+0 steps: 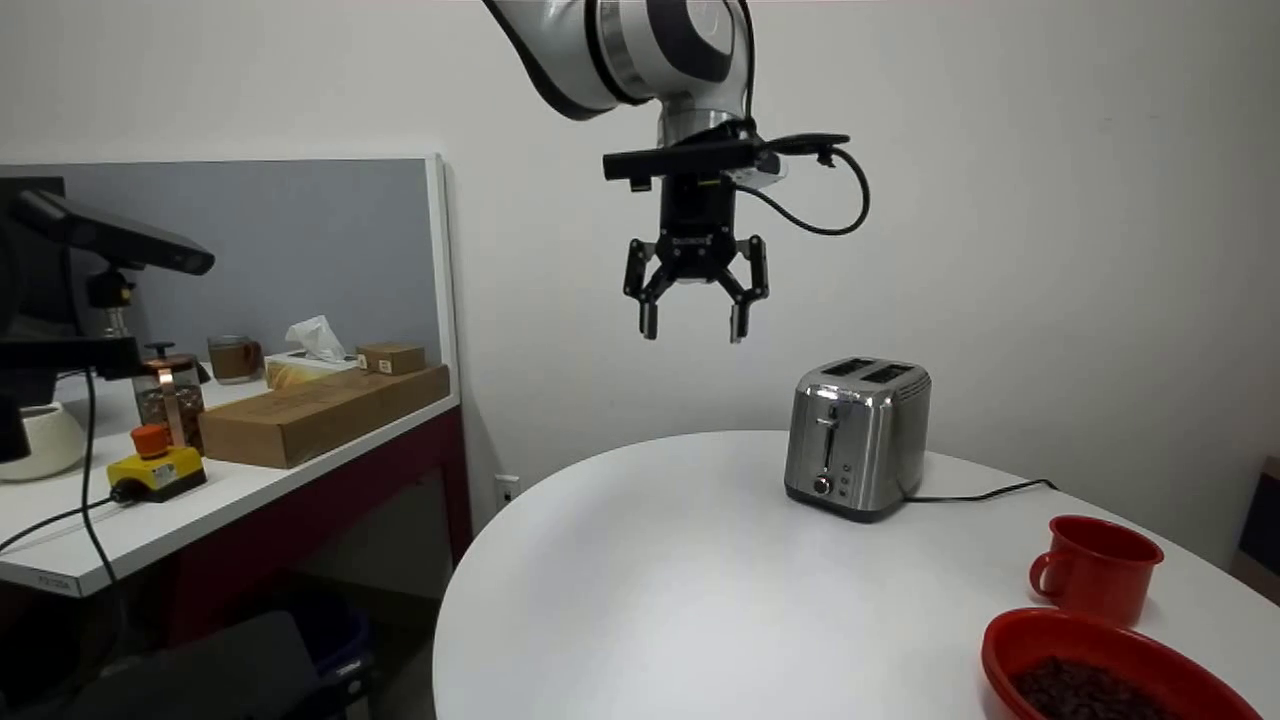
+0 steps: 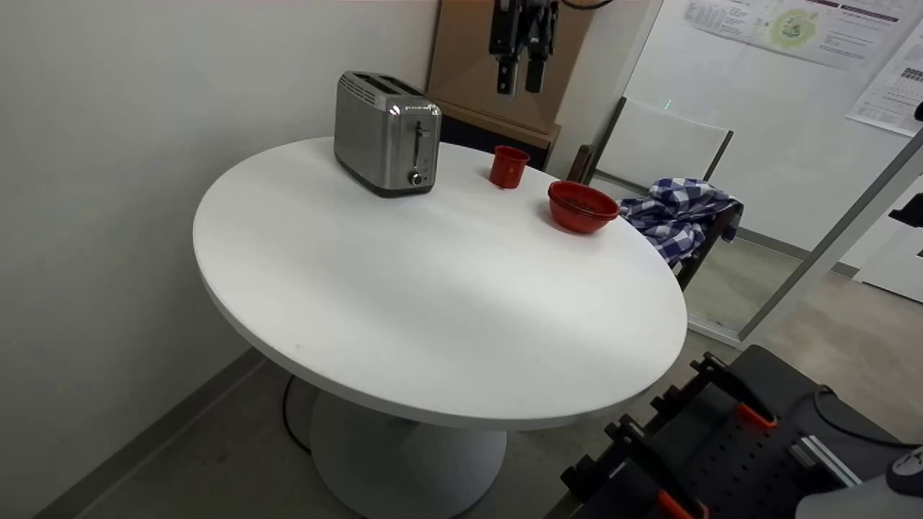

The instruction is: Push the toaster lever down

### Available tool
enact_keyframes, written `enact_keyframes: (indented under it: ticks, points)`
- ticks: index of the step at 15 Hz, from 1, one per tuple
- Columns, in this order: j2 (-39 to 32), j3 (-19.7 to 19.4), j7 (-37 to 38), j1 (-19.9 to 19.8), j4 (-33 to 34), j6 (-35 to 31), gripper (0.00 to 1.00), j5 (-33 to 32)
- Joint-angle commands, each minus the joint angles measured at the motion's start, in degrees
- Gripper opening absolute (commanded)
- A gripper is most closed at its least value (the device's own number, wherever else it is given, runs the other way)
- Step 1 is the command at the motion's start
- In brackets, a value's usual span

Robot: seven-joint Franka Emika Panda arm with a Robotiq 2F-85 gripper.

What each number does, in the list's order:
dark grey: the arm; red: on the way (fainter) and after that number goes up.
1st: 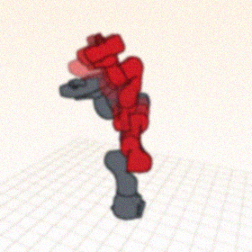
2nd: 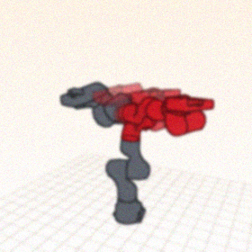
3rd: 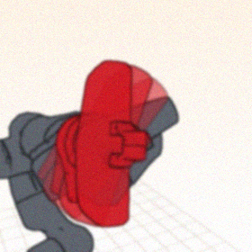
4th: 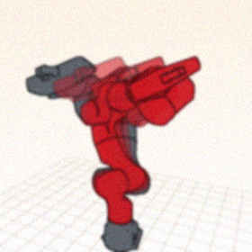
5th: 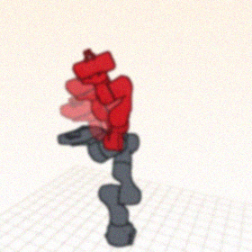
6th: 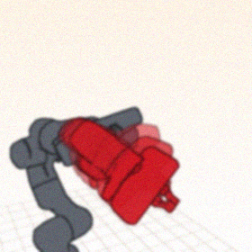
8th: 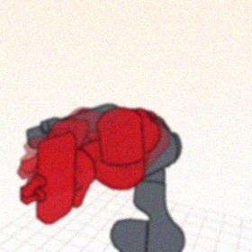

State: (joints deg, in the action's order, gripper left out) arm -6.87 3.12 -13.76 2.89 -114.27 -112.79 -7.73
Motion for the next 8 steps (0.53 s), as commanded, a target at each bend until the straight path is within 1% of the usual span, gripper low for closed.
enact_keyframes:
  ticks: [1, 4, 6, 8]
  points:
    - [-6.54, -0.94, 0.32, -0.50, 6.64, -0.56, 1.00, -4.90]
    - [-10.53, -1.93, 2.16, -0.30, 10.17, -4.47, 1.00, -10.60]
    - [-13.17, -2.55, 3.44, -0.12, 12.41, -8.24, 1.00, -13.23]
    - [-15.70, -3.01, 5.16, 0.02, 14.48, -12.54, 1.00, -14.55]
